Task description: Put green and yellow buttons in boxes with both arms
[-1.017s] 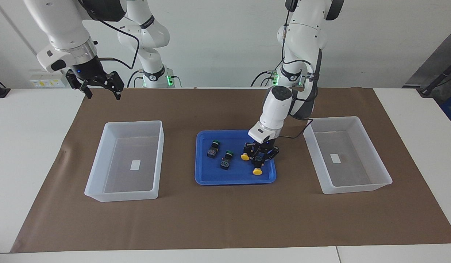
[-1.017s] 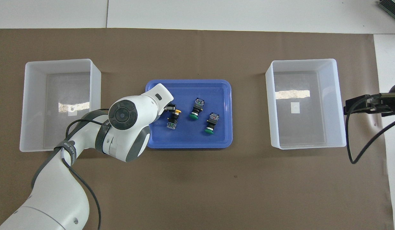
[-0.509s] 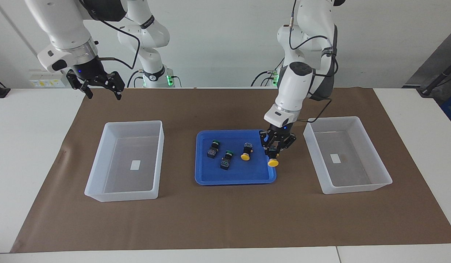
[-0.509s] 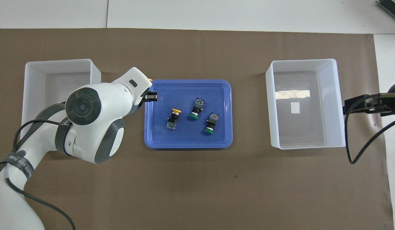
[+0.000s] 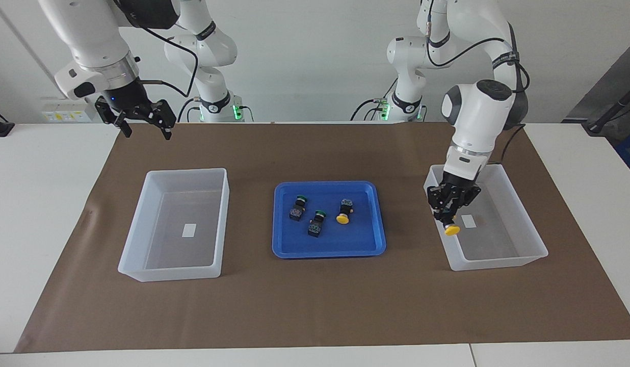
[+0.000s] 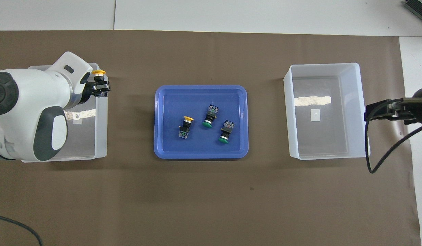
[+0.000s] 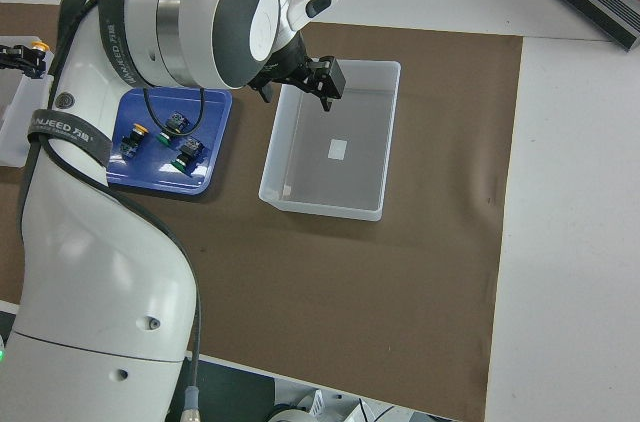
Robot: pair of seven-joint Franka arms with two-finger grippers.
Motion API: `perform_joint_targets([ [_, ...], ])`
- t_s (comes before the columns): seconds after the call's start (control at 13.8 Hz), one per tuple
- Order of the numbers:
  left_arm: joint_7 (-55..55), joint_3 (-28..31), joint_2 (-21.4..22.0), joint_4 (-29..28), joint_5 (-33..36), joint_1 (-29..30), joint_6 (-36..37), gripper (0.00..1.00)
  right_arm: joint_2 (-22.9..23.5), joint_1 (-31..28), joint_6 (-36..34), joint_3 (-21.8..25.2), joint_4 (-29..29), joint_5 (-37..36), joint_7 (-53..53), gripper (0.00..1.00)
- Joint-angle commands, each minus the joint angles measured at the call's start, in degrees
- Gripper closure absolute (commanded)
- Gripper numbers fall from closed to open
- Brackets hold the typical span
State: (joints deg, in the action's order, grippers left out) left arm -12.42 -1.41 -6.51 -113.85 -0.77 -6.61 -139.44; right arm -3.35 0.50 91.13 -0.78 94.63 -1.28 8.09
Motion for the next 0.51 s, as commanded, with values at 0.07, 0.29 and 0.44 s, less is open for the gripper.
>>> perform_joint_targets([
  [0.07,8.18,-0.87,-0.52,0.38,-0.89,5.89,1.27,1.00,-0.43,3.35,3.09,-2.03,1.34,0.40,9.38,0.00],
  [0.29,13.64,-0.78,-1.66,0.03,-4.06,8.89,1.10,1.00,0.97,6.78,5.20,-2.03,1.96,0.48,14.05,0.00],
  [0.44,15.05,-0.87,-4.38,-0.06,-4.33,9.25,0.22,1.00,2.89,8.98,5.99,-2.03,1.96,0.40,17.38,0.00],
])
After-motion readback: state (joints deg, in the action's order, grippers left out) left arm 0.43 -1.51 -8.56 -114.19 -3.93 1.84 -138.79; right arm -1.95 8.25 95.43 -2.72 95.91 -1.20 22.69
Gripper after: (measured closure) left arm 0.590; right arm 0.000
